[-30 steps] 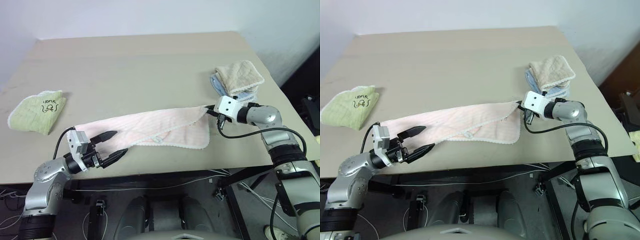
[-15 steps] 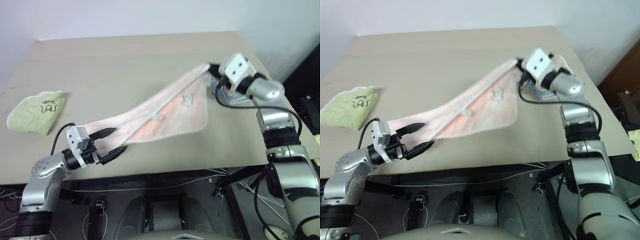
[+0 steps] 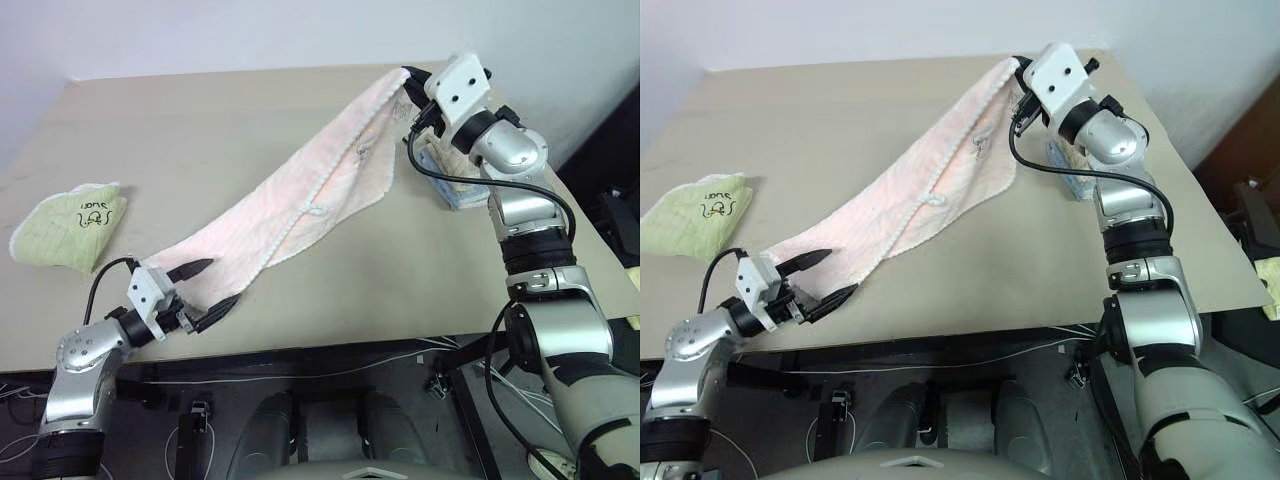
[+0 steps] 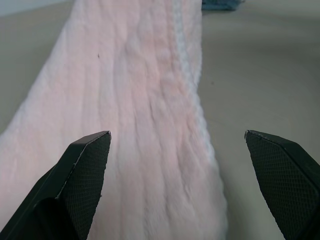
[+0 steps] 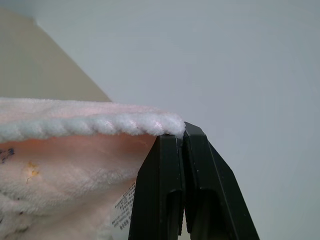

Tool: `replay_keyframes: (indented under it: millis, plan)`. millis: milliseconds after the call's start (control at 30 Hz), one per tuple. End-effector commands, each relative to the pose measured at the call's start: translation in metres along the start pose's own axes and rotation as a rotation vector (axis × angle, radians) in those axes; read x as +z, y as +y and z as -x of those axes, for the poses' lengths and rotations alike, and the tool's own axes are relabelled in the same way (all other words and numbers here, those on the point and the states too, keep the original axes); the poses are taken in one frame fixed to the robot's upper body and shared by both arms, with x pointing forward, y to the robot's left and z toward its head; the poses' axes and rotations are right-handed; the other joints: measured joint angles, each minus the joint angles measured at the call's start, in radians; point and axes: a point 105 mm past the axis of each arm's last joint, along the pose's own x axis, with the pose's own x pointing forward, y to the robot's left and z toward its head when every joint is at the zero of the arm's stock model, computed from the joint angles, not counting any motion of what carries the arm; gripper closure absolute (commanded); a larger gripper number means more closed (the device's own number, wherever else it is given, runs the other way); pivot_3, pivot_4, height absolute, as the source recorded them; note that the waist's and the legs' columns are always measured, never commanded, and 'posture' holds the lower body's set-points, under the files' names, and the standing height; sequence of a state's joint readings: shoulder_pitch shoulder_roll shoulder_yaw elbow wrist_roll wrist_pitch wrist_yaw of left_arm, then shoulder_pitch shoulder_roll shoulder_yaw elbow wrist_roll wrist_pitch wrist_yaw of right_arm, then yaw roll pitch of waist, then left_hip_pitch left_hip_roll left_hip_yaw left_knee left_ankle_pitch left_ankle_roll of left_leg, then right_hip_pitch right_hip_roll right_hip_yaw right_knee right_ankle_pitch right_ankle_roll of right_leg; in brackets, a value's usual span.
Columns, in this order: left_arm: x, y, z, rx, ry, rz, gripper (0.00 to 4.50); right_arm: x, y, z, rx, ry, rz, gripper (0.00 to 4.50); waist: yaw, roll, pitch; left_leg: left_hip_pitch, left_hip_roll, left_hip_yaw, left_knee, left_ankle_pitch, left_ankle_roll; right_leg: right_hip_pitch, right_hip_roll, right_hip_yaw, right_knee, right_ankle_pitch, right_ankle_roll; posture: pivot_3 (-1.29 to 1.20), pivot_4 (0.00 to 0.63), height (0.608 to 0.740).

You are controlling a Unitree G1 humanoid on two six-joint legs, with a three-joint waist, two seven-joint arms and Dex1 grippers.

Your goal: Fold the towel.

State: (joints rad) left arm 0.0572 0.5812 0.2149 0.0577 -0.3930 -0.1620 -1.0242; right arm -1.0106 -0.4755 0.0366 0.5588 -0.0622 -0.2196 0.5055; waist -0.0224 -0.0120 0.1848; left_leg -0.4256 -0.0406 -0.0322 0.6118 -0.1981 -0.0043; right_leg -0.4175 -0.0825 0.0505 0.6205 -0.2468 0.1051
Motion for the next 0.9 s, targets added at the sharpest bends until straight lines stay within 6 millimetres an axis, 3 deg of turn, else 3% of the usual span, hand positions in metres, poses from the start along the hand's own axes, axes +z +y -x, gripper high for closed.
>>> replay_keyframes:
  millis: [33,333,467,567,900]
  plan:
    - [0.002,-0.002,0.009,-0.041,0.055,-0.093,0.0,0.013,-0.01,-0.006,-0.043,-0.042,0.006,4.47,0.0,0.0,0.0,0.0,0.0,0.0,0.0,0.0,0.0,0.0,0.0,0.0,0.0,-0.001,-0.002,0.0,0.15,0.74]
    - [-0.003,-0.003,0.009,-0.074,0.178,-0.054,0.0,0.006,0.004,-0.004,-0.035,-0.032,-0.034,4.47,0.0,0.0,0.0,-0.001,0.0,0.0,0.0,0.0,0.0,-0.001,0.0,0.001,0.001,-0.001,-0.002,0.0,0.15,0.74]
    - [-0.002,0.005,0.009,-0.113,0.259,-0.042,0.0,0.003,0.004,-0.002,-0.075,-0.023,-0.108,4.47,-0.002,0.0,0.0,-0.001,0.0,0.0,0.0,0.0,0.0,-0.002,0.0,0.001,0.003,-0.001,-0.002,0.0,0.15,0.74]
    - [0.004,0.01,0.011,-0.133,0.278,-0.056,0.56,0.008,0.003,-0.002,-0.087,-0.042,-0.198,4.5,-0.008,0.001,0.0,-0.001,0.0,0.001,0.0,0.0,0.0,-0.004,0.0,0.001,0.007,-0.001,-0.002,0.0,0.15,0.74]
    - [0.0,0.023,0.017,-0.193,0.362,-0.086,4.11,0.004,0.009,0.005,-0.079,-0.005,-0.167,4.5,-0.024,0.0,0.0,-0.001,0.0,0.002,0.0,0.0,0.0,-0.006,0.0,0.001,0.009,0.0,0.001,0.0,0.15,0.74]
